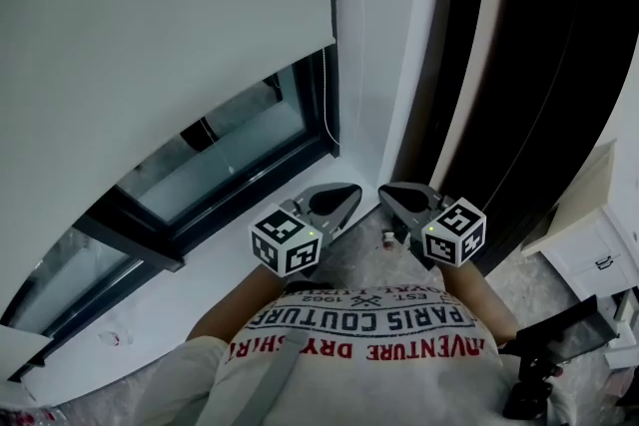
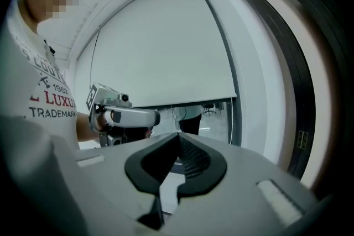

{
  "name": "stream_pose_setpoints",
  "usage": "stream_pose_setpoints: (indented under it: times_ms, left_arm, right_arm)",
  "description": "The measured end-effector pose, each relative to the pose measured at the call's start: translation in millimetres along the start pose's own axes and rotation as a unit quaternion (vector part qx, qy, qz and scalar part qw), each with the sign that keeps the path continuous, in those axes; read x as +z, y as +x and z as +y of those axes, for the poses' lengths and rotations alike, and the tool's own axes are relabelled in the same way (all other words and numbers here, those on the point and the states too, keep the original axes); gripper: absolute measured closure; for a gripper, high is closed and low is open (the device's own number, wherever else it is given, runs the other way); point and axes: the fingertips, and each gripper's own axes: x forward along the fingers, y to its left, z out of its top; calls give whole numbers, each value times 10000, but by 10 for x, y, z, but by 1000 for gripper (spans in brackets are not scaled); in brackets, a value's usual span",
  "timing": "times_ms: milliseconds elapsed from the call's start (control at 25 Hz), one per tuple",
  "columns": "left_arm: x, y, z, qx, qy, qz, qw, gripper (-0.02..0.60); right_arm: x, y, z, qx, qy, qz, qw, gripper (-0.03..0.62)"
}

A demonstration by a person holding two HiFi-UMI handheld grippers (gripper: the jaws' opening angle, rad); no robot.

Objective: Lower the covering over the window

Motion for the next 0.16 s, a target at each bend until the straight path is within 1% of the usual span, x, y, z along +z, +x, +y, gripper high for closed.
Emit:
stream_pose_setpoints:
  times_ms: [160]
  left_arm:
    - [30,-29,5,-2,6,-40,10000,580]
  right_arm:
    - [53,-3,-6,-30,36,-61,10000,595]
